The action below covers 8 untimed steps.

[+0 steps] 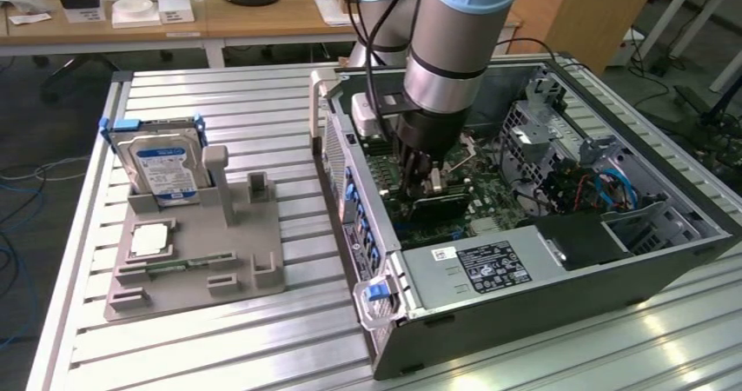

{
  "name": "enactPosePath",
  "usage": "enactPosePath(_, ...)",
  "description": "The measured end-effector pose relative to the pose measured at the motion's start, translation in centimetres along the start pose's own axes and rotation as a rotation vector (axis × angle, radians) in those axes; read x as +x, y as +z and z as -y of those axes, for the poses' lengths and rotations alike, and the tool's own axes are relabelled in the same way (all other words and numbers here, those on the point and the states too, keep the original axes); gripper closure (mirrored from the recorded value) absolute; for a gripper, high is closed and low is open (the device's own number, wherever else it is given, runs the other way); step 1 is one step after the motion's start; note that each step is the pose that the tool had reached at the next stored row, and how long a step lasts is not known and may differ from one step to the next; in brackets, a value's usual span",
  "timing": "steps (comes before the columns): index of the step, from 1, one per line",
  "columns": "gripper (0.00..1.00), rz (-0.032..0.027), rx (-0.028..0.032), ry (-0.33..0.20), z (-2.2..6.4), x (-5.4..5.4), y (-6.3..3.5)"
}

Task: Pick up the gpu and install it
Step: 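Press down on the gpu until it lock into place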

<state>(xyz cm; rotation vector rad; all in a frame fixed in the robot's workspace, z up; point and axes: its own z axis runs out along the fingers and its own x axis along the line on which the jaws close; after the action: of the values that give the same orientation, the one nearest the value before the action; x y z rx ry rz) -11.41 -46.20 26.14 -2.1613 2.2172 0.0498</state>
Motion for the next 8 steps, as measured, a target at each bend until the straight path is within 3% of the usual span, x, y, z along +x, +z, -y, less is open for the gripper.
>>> enactPosePath(5, 0.89, -0.0001, -0.0026, 0.000, -0.06, 0.01, 0.14)
enactPosePath(8, 0.89, 0.0096, -0.0021, 0.001, -0.02, -0.10, 0.15)
